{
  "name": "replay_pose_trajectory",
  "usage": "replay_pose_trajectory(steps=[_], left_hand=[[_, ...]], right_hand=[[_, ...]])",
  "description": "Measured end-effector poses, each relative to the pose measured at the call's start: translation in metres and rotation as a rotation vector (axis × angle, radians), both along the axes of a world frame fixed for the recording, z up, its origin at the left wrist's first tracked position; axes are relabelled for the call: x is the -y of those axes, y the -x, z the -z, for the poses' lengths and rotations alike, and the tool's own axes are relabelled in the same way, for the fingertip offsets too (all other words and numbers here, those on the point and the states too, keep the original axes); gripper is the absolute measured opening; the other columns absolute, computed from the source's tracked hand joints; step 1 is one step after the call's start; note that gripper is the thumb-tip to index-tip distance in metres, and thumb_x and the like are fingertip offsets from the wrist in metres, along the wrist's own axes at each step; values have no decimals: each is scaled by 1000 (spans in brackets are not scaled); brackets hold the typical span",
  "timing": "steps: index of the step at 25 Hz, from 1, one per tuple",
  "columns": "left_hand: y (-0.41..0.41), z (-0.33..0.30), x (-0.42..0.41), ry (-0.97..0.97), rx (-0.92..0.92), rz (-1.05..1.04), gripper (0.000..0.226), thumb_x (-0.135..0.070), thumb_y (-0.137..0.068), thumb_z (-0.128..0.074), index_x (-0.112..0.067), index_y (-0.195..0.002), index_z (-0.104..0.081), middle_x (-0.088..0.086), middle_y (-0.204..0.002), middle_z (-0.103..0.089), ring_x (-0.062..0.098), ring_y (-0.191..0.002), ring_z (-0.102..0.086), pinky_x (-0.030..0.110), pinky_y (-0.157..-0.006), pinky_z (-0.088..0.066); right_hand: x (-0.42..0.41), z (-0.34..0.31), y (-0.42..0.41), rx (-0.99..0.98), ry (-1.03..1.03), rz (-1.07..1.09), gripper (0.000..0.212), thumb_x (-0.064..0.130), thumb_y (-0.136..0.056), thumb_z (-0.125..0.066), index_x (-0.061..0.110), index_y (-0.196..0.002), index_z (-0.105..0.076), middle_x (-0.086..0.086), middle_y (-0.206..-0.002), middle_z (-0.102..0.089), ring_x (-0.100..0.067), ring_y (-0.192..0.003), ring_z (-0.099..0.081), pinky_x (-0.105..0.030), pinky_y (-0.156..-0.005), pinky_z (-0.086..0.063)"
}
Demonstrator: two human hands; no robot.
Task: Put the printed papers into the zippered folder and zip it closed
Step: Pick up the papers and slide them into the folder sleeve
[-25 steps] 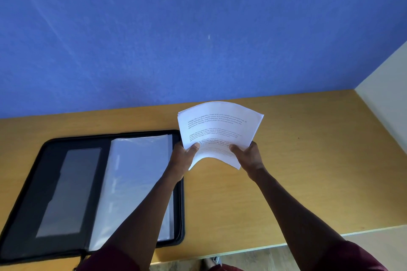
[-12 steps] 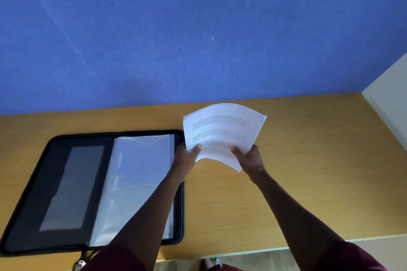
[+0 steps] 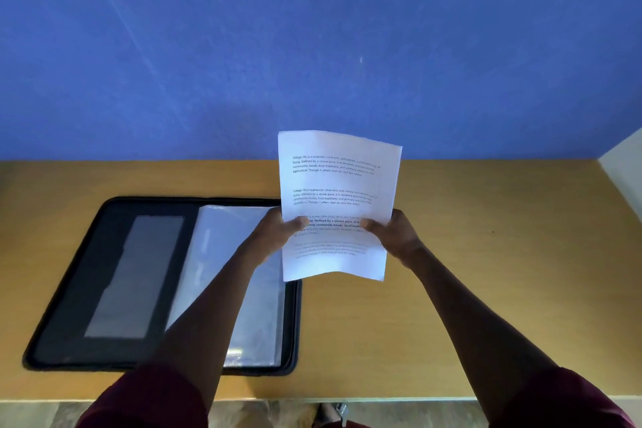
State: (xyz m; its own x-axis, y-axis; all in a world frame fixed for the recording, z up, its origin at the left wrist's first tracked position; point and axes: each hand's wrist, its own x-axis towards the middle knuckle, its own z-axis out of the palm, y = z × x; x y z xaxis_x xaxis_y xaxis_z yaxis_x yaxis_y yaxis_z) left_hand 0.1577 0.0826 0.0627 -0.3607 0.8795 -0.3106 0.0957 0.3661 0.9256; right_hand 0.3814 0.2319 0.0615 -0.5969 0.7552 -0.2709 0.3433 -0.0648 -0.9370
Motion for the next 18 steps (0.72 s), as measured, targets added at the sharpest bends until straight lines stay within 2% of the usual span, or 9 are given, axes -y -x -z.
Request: replay_pose_trajectory(steps=[2,5,8,10,12,15,17,18], left_hand=[[15,-7,7,7,39,45,41,-39,-87,-67,-33,-127,-62,-12,-122,-70,12,-115,-65,37,-93,-50],[34,-16,13,61,74,64,50,-47,-80,-69,-36,-127,-60,-16,-121,-70,11,-116,-62,36,-81,-49],[57,-17,20,116,102,78,57,-48,-78,-71,-37,-132,-56,-14,-128,-67,14,-120,-59,47,-95,-47],[72,-17,27,136,144,79,58,-51,-76,-73,-41,-130,-56,-17,-127,-67,9,-117,-62,40,-89,-49],[87,-17,32,105,202,99,57,-55,-70,-77,-42,-124,-61,-16,-124,-69,5,-112,-66,33,-80,-50],[110,-16,33,32,250,71,76,-60,-60,-85,-31,-127,-64,-4,-127,-69,18,-118,-65,46,-93,-52],[128,-18,31,-7,243,34,74,-53,-62,-85,-23,-127,-65,1,-127,-69,25,-121,-63,53,-103,-47],[136,-20,29,-10,218,12,68,-50,-65,-83,-22,-125,-67,1,-125,-70,26,-120,-64,52,-102,-47]], right_hand=[[-1,-4,9,-19,49,-49,24,10,-88,-71,7,-112,-69,-14,-110,-73,-34,-102,-69,-51,-90,-57],[2,-10,22,-62,93,-111,29,9,-88,-71,6,-117,-67,-13,-114,-73,-33,-106,-69,-48,-92,-56],[2,-19,36,-93,135,-174,32,6,-88,-71,3,-119,-66,-12,-115,-72,-30,-105,-69,-38,-84,-58],[-3,-27,50,-69,147,-223,33,4,-88,-70,2,-120,-65,-12,-116,-72,-30,-105,-69,-38,-82,-59],[-7,-32,69,-38,141,-244,35,2,-88,-69,1,-122,-63,-14,-119,-71,-33,-109,-67,-47,-91,-55],[-7,-35,99,-57,145,-201,36,-3,-87,-68,-2,-122,-62,-18,-120,-69,-35,-110,-67,-50,-96,-53],[-7,-33,120,-79,154,-175,33,-4,-87,-68,-1,-120,-64,-17,-118,-70,-34,-107,-68,-48,-93,-55],[-7,-33,130,-85,150,-162,31,-3,-87,-67,0,-118,-65,-16,-117,-71,-32,-105,-69,-47,-92,-56]])
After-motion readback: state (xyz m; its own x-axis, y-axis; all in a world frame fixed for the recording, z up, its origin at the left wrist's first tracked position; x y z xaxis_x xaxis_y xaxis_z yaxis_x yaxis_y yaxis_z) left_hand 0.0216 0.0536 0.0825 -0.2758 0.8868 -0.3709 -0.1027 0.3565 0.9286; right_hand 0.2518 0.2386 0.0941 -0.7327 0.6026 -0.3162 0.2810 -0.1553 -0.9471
